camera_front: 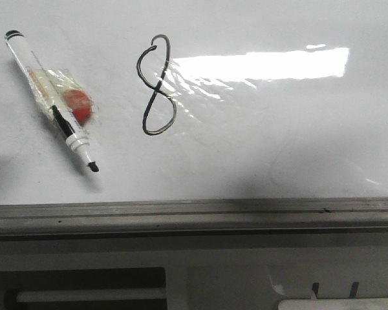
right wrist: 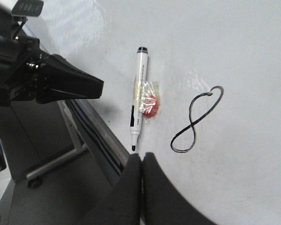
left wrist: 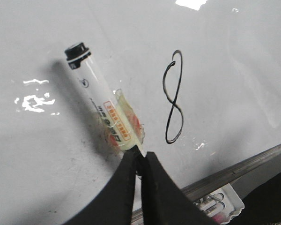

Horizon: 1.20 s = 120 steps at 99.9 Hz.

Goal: Write number 8 on whiteboard

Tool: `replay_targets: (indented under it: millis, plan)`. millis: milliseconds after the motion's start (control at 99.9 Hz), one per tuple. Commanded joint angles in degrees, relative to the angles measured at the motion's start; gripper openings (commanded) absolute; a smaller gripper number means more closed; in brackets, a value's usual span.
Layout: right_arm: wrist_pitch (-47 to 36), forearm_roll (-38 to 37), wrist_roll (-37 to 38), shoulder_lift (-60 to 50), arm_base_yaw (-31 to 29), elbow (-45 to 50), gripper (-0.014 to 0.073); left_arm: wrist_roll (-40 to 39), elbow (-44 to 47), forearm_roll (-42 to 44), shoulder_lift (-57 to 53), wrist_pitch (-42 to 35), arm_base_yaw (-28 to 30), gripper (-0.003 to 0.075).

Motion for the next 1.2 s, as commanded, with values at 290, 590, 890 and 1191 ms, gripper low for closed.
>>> replay_targets:
  millis: [290,590,890,1191]
  plan:
    - [-18.0,-0.7,-0.7,-24.8,0.0,19.3,-0.0063,-0.2,7.5,10.2,-9.4,-15.3,0.1,-0.0020]
    - [-17.8,-0.7,-0.7,-29.0,0.0,23.3,-0.0064,-0.2,8.1,10.2,-9.4,-15.1,0.1,-0.0020]
    - [-17.6,-0.7,-0.7,-29.0,0.0,23.5,-0.0063,-0.2,8.1,10.2,-9.4,-15.1,0.1,-0.0020]
    - [-17.6,-0.7,-0.7,-29.0,0.0,23.5,-0.0064,-0.2,9.6,10.2,-9.7,-15.1,0.1,-0.0020]
